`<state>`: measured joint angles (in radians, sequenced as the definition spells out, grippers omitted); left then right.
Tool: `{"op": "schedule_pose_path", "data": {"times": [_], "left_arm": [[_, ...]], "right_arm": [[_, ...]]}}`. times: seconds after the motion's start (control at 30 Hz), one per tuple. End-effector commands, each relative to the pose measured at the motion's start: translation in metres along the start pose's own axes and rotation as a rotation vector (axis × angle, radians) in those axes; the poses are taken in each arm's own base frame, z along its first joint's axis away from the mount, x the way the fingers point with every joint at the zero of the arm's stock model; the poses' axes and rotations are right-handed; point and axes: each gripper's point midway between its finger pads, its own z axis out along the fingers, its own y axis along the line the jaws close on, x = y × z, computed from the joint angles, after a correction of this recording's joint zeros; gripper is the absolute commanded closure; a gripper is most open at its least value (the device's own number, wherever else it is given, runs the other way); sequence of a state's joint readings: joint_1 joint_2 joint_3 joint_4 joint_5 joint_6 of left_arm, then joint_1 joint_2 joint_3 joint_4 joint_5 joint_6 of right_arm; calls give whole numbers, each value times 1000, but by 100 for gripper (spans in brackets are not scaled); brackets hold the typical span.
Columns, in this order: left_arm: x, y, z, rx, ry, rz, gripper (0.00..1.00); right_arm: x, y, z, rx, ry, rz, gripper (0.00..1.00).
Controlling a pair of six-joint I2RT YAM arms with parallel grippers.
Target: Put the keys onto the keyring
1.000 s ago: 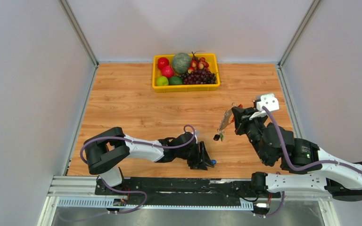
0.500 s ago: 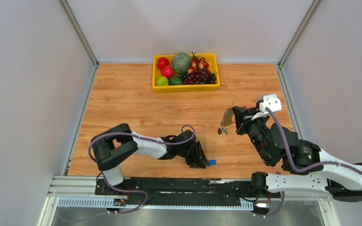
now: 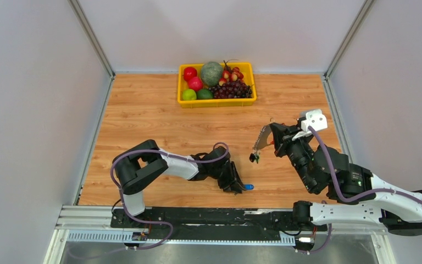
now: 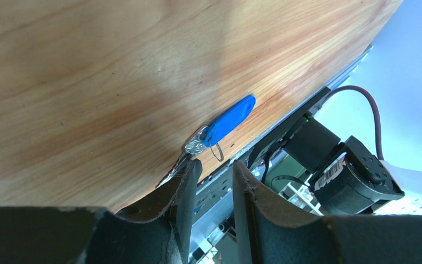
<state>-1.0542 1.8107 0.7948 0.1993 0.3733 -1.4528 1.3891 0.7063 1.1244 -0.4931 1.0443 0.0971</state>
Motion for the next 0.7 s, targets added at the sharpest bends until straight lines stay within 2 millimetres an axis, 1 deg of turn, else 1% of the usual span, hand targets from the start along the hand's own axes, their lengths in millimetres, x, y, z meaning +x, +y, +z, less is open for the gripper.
{"op": "schedule_pose_path", "data": {"times": [0.0, 0.17, 0.23, 0.27, 0.3, 0.33, 0.5, 0.57, 0.67], "left_arm": [[-3, 5, 4, -30, 19, -38, 61], [-3, 8, 6, -51, 38, -50, 64], [-5, 0, 5, -49, 39, -43, 64], [-6, 2, 3, -68, 34, -32, 64], [-7, -4, 3, -65, 29, -21, 64], [-8, -2, 1, -84, 26, -16, 63], [-9, -10, 3, -77, 30, -17, 63], [-10, -11, 4, -76, 29, -18, 63], [-9, -5, 8, -91, 38, -29, 63]], "right_arm": [[-12, 2, 0, -16, -39, 32, 100], [-8, 3, -1, -27, -38, 31, 100], [-5, 4, 0, -29, -36, 29, 100], [-5, 3, -1, -28, -35, 30, 100], [-4, 3, -1, -28, -35, 30, 100], [-5, 2, -1, -29, -38, 36, 100], [-6, 2, -2, -38, -44, 32, 100], [-7, 1, -2, -36, -47, 30, 100], [-7, -1, -3, -36, -50, 28, 100]]}}
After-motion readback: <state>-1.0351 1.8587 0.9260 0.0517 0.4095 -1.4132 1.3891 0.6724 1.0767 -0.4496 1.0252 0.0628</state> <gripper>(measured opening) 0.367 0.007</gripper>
